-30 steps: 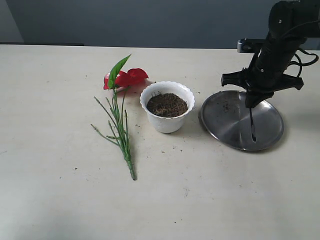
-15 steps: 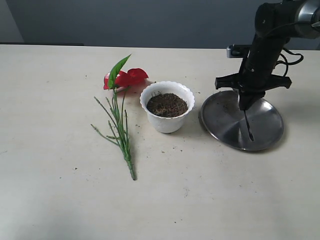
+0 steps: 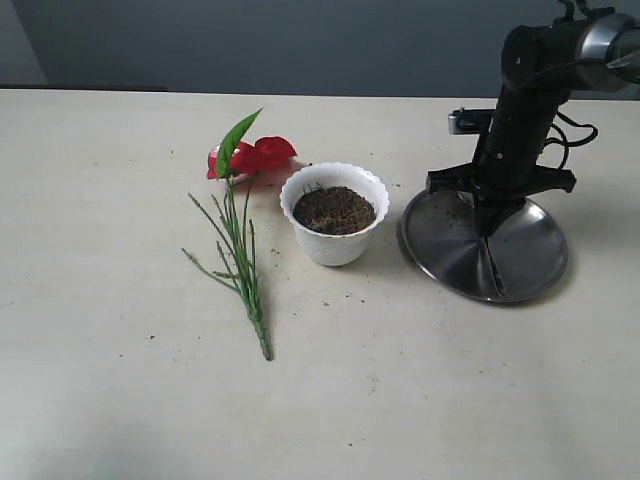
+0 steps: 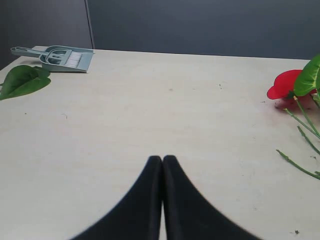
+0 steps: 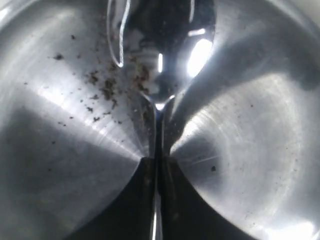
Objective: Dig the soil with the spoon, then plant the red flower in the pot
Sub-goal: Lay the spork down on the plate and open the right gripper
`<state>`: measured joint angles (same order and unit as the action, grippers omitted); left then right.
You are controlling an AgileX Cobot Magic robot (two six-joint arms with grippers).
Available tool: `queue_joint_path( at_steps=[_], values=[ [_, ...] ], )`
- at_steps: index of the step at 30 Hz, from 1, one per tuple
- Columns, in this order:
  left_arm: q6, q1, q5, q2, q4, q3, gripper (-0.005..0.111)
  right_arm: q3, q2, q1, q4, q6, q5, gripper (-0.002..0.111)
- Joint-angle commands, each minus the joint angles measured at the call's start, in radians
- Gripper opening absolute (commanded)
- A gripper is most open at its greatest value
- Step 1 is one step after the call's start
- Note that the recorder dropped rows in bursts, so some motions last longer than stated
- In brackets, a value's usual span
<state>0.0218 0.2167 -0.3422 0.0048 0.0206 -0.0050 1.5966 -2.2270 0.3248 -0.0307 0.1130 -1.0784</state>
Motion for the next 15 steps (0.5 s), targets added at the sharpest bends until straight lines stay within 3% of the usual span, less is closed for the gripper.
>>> queue_joint_path(
  at_steps=[1,15],
  values=[
    [-0.001,0.001,0.006,-0.005,0.001,0.005,0.000,0.008,-0.013,-0.005,0.001,-0.007,-0.007,-0.001],
    [-0.001,0.001,0.006,-0.005,0.001,0.005,0.000,0.008,-0.015,-0.005,-0.001,-0.007,-0.008,-0.001]
  ],
)
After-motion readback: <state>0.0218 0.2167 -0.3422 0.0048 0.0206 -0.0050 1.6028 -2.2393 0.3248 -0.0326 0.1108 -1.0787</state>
